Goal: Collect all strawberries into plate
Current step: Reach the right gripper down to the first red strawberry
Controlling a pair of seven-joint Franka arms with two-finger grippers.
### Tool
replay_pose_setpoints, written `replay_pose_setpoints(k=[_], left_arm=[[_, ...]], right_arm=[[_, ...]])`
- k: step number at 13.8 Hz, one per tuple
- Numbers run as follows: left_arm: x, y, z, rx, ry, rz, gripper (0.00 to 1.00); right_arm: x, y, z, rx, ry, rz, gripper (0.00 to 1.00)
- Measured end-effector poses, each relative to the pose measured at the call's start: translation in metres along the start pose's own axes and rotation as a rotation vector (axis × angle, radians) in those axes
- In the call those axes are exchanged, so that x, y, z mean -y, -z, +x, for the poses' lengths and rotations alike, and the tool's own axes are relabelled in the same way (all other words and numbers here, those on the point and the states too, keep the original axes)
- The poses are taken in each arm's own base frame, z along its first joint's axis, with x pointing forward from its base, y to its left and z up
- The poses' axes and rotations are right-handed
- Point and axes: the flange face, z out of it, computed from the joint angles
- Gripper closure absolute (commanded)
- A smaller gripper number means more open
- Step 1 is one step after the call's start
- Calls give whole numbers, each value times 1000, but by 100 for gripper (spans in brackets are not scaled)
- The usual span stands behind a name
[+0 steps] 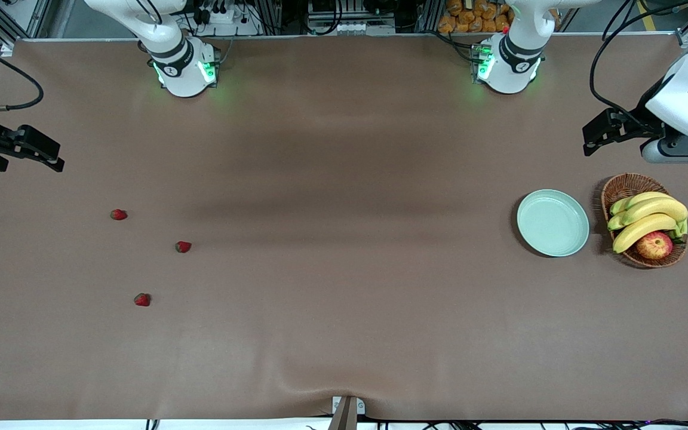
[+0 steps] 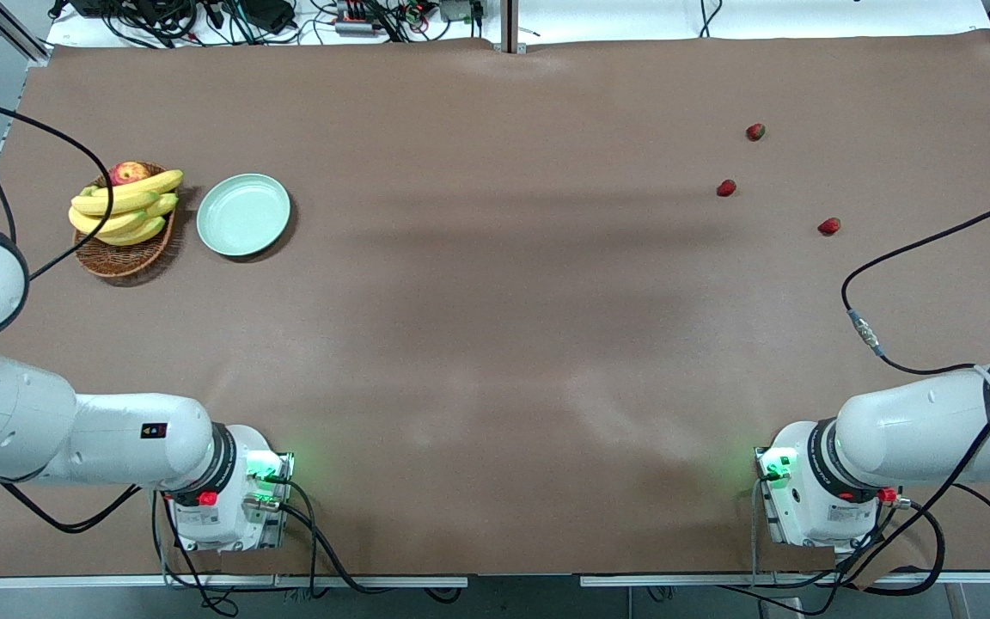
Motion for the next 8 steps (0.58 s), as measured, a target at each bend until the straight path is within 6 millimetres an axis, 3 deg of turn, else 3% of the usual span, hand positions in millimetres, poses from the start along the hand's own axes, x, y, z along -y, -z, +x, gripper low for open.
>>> replay_pose_setpoints(k=[5, 8], left_arm=[[-1, 0, 0, 0, -5, 0, 0], [-4, 0, -1, 0, -8, 0, 0]], right_arm=[[-3, -2, 0, 4, -5, 0, 0], [-23, -19, 4, 31, -40, -1, 0]])
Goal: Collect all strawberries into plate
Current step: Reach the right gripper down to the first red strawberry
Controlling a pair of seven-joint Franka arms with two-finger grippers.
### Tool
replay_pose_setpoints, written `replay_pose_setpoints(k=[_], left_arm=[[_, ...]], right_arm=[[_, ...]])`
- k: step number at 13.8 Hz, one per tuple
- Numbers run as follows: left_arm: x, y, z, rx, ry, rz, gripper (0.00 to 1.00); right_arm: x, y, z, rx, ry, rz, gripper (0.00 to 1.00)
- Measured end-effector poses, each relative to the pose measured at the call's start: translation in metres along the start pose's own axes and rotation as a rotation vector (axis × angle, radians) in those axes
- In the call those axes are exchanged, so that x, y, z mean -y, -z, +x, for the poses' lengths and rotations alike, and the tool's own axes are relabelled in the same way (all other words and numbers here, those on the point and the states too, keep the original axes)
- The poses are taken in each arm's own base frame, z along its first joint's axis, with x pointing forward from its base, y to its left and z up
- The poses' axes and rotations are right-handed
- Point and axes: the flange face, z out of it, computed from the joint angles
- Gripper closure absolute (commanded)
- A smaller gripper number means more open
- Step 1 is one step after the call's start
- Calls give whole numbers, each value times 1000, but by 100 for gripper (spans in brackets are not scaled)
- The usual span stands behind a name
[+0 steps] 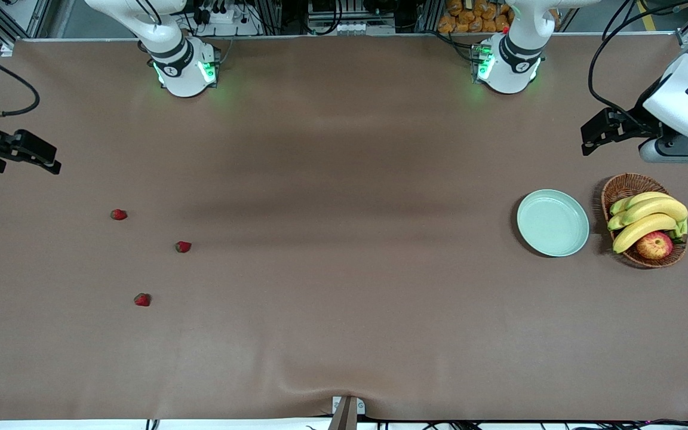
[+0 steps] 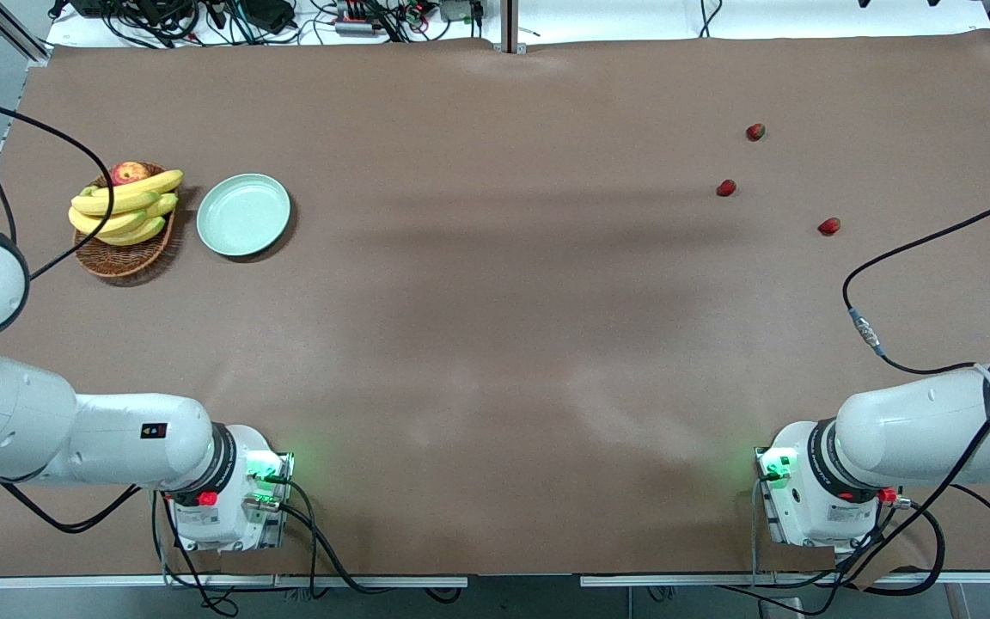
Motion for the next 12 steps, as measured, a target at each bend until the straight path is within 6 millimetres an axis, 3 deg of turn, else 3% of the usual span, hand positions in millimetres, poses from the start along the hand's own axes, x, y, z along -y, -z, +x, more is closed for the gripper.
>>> replay_pose_setpoints(k=[4, 12], left_arm=[[-2, 0, 0, 1, -3, 0, 0], [-3, -6, 0, 12, -4, 1, 0]], right_arm=[[-43, -51, 15, 36, -28, 3, 0], [-97, -134, 32, 125, -36, 20, 0]])
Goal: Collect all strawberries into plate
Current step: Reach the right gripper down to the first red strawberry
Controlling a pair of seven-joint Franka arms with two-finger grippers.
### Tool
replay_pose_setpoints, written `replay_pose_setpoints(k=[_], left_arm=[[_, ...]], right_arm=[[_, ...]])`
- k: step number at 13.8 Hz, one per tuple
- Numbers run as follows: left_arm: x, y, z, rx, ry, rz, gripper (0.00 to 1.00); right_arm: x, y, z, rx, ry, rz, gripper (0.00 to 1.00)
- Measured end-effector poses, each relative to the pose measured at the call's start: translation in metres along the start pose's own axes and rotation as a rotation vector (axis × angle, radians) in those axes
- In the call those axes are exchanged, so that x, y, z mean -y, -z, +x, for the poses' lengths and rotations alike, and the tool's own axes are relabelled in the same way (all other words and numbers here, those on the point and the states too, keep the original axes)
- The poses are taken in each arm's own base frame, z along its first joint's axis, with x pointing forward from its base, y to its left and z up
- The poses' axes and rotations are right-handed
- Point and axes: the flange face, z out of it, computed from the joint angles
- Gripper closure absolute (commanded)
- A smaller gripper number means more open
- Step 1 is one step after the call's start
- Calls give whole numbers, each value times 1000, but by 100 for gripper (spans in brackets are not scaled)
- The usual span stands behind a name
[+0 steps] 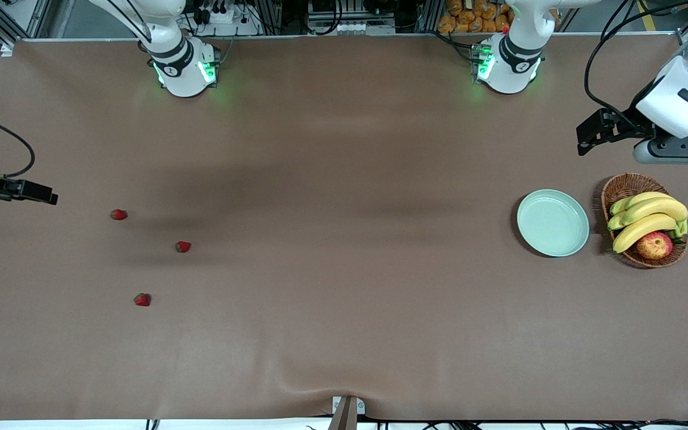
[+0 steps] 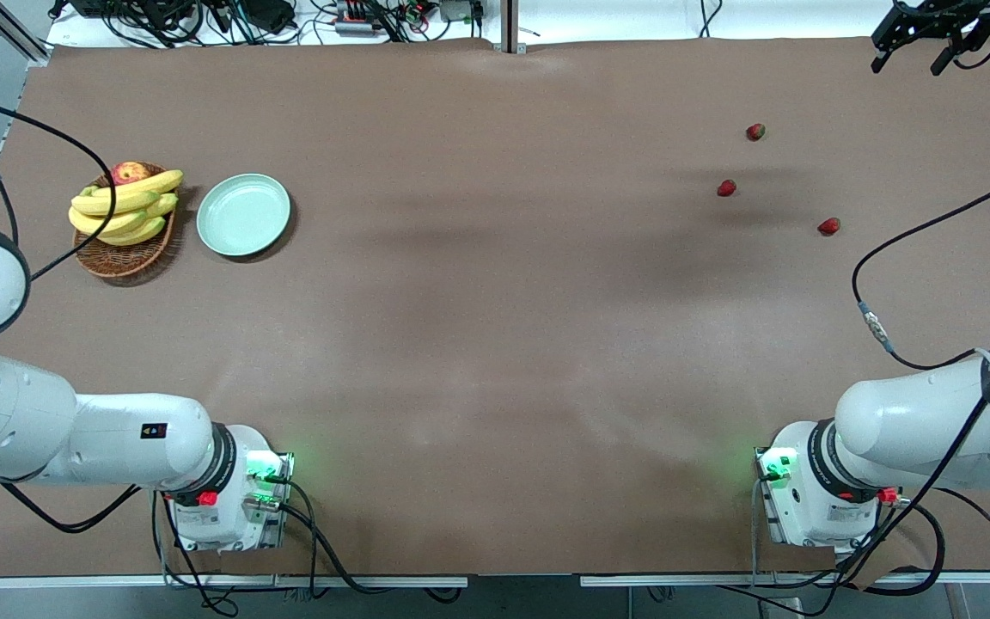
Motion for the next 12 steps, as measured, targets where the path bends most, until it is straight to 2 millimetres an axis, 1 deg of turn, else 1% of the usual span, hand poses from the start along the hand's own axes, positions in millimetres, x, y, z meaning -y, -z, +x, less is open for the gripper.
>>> replay_pose_setpoints(k=[2, 4, 8, 12], left_arm=[[0, -2, 0, 4, 0, 0, 0], [-2, -2, 0, 4, -3, 0, 0], [-4, -2, 0, 5, -7, 1, 0], [-4, -4, 0, 7, -8, 1, 0]], right_arm=[[-12, -24, 2, 5, 4, 4, 0], [-20, -46, 3, 2, 17, 6, 0], [-29, -95, 0, -11, 28, 8, 0], [-37, -152, -11, -8, 43, 12, 0]])
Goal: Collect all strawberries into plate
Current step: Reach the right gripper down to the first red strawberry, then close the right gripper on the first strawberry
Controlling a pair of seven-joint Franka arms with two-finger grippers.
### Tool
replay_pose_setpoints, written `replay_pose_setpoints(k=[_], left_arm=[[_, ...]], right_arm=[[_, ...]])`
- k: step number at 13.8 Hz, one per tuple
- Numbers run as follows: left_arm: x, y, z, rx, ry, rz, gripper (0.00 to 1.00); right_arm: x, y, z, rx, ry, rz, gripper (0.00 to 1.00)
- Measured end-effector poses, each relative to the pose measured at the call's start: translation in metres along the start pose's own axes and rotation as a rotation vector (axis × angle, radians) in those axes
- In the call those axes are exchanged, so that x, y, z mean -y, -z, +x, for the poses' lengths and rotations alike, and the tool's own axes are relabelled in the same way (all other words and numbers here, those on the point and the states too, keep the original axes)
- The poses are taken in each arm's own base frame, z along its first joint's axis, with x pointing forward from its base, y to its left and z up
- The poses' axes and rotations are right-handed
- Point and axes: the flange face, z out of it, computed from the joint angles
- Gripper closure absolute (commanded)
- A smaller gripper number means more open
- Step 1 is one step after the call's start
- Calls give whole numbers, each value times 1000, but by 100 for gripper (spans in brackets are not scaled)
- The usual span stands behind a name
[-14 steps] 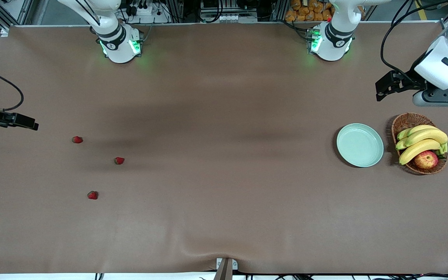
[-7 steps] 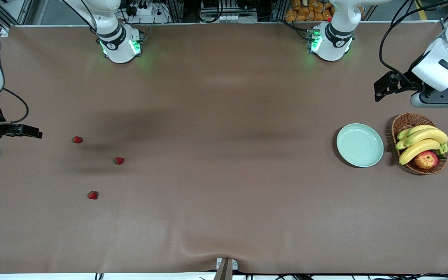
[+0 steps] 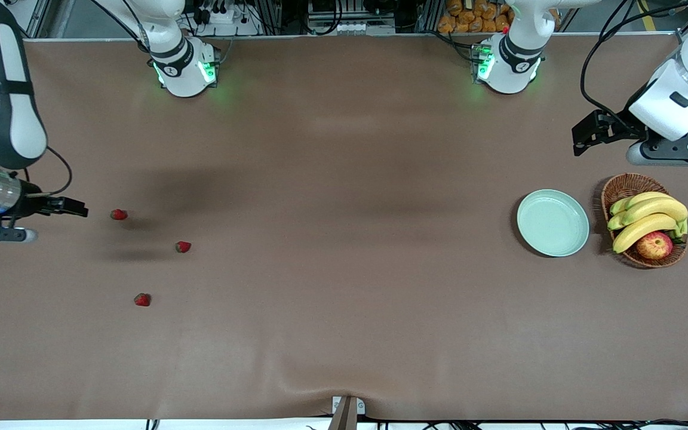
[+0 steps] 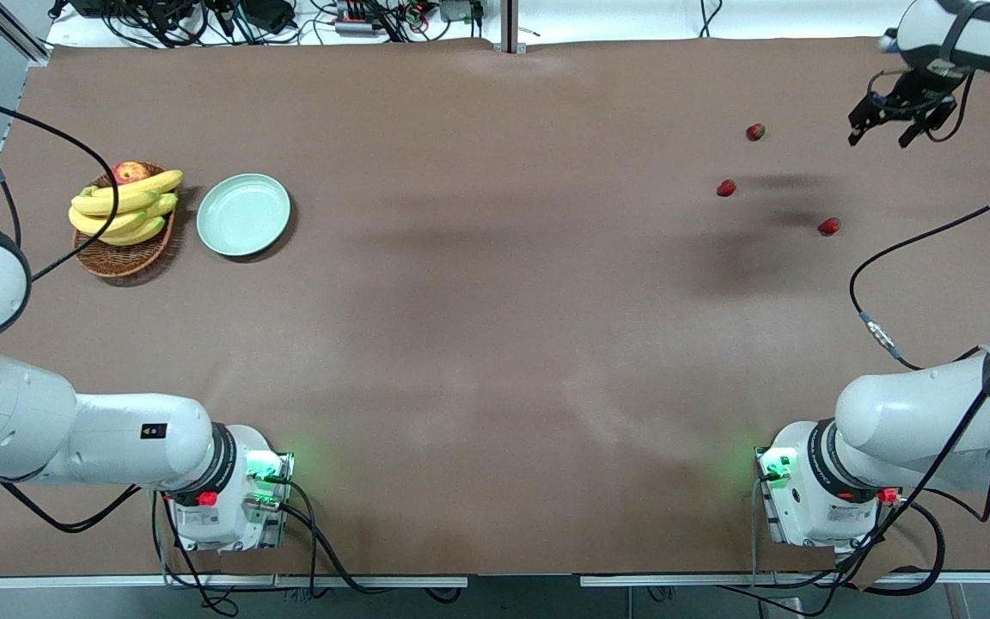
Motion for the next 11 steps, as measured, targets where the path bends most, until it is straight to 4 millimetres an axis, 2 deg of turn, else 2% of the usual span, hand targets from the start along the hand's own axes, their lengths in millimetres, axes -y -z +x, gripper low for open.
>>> replay_pose_setpoints(k=[6, 11], left_arm=[[1, 0, 0, -1, 1, 0, 0], [2, 4, 0, -7, 5, -1, 0]], right_arm=[[-7, -46, -2, 38, 14, 13, 0], [-27, -100, 0, 57, 23, 30, 0]])
